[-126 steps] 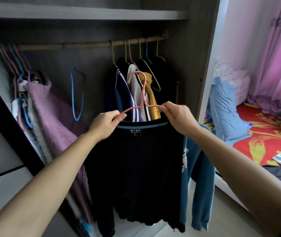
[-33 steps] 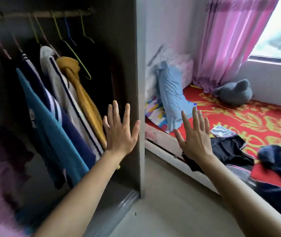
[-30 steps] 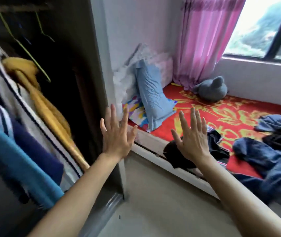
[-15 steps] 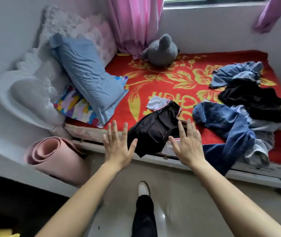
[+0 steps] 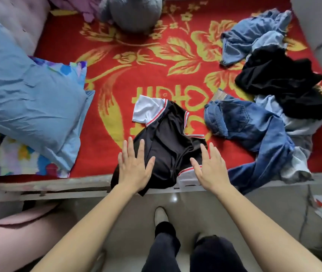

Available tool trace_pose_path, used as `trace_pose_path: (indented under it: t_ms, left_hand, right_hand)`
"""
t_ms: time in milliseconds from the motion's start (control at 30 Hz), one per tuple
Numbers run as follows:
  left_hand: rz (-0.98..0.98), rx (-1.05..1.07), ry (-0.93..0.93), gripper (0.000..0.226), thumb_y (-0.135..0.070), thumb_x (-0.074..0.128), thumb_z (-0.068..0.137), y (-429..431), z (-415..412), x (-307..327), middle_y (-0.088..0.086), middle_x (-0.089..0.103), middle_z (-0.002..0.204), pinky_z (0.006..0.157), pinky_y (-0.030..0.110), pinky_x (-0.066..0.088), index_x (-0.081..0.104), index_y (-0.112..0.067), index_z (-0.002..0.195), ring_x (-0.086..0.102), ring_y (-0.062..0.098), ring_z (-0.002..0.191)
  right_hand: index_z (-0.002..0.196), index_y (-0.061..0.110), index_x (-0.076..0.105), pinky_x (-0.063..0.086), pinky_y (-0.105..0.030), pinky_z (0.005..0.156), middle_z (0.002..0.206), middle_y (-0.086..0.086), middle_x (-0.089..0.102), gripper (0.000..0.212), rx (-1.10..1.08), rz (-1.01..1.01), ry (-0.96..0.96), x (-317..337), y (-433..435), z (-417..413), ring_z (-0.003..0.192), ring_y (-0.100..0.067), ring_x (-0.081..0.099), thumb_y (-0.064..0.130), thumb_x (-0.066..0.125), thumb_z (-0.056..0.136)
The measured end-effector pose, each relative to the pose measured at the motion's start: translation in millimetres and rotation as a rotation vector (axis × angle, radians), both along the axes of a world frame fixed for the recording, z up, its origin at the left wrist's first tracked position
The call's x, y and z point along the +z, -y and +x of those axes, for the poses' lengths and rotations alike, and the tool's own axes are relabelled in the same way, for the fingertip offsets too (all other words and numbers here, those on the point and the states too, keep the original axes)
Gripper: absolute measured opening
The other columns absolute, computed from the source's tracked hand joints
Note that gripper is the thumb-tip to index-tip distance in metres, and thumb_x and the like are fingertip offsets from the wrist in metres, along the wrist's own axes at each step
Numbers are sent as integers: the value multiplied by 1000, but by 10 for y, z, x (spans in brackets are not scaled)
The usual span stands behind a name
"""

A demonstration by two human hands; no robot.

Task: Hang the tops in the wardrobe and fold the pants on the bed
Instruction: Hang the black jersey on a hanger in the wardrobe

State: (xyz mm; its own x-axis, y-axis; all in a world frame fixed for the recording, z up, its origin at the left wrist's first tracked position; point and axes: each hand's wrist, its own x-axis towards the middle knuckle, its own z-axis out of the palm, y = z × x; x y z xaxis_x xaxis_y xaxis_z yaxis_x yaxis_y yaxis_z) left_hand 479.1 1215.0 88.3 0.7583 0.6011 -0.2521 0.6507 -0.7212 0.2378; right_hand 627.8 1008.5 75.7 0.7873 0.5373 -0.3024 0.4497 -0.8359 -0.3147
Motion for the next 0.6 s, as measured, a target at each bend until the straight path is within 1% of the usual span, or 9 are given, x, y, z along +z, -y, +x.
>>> trace_pose_path:
  t_ms: [167, 233, 300, 400, 433, 500, 567, 600]
  left_hand:
    - [-101, -49, -41, 69, -52, 30, 102, -74, 615, -799, 8, -12, 165, 120, 47, 7, 4, -22, 159, -14, 25, 151]
    - [-140, -72, -82, 67, -48, 30, 104, -97, 780, -1197, 4, -8, 166, 119, 45, 14, 6, -20, 159, -9, 22, 152]
    - [-194, -111, -145, 64, -44, 31, 105, -133, 880, -1596, 1, -2, 166, 116, 44, 21, 9, -19, 159, -4, 20, 152]
    - [-251, -160, -316, 60, -43, 27, 106, -212, 919, -2142, -2, 1, 167, 115, 47, 24, 5, -24, 159, -2, 22, 152]
    - [-276, -135, -371, 59, -44, 25, 106, -242, 913, -2281, -4, 1, 166, 116, 51, 22, 2, -29, 158, -3, 24, 152]
    - [-318, -54, -423, 58, -47, 22, 105, -290, 897, -2488, -9, 1, 166, 115, 61, 18, -2, -37, 156, -6, 29, 152]
    - [-273, -57, -441, 57, -50, 21, 104, -286, 869, -2596, -10, 2, 166, 113, 64, 20, -2, -40, 156, -6, 32, 151]
    - [-246, -80, -454, 57, -50, 21, 104, -269, 859, -2631, -10, 1, 166, 113, 65, 21, -1, -40, 156, -6, 33, 151]
  right_hand:
    - [157, 11, 27, 21, -45, 119, 164, -21, 14, 64, -35, -6, -45, -778, -224, 372, 151, -35, 17, 41, 45, 104]
    - [155, 7, 29, 26, -47, 116, 163, -23, 17, 57, -19, -9, -48, -1154, -331, 517, 149, -39, 22, 29, 44, 105]
    - [156, 5, 27, 26, -46, 116, 163, -24, 15, 55, 17, -39, -72, -1503, -422, 613, 149, -39, 21, 15, 42, 104]
    - [154, 2, 29, 23, -48, 119, 163, -25, 15, 63, 30, -21, -78, -1895, -522, 752, 150, -41, 18, -6, 41, 93]
    - [154, 1, 31, 22, -50, 119, 162, -25, 17, 66, 15, -5, -52, -1991, -545, 812, 150, -42, 18, -8, 41, 89]
    - [154, 2, 30, 18, -52, 120, 162, -22, 19, 70, -3, -18, 25, -2144, -585, 956, 151, -42, 16, -6, 41, 85]
    - [156, 6, 27, 13, -52, 121, 163, -19, 21, 69, -3, -77, 93, -2283, -602, 1155, 151, -41, 16, 2, 41, 88]
    - [156, 8, 27, 12, -51, 120, 161, -18, 26, 64, 2, -107, 112, -2351, -591, 1261, 150, -40, 19, 8, 42, 93]
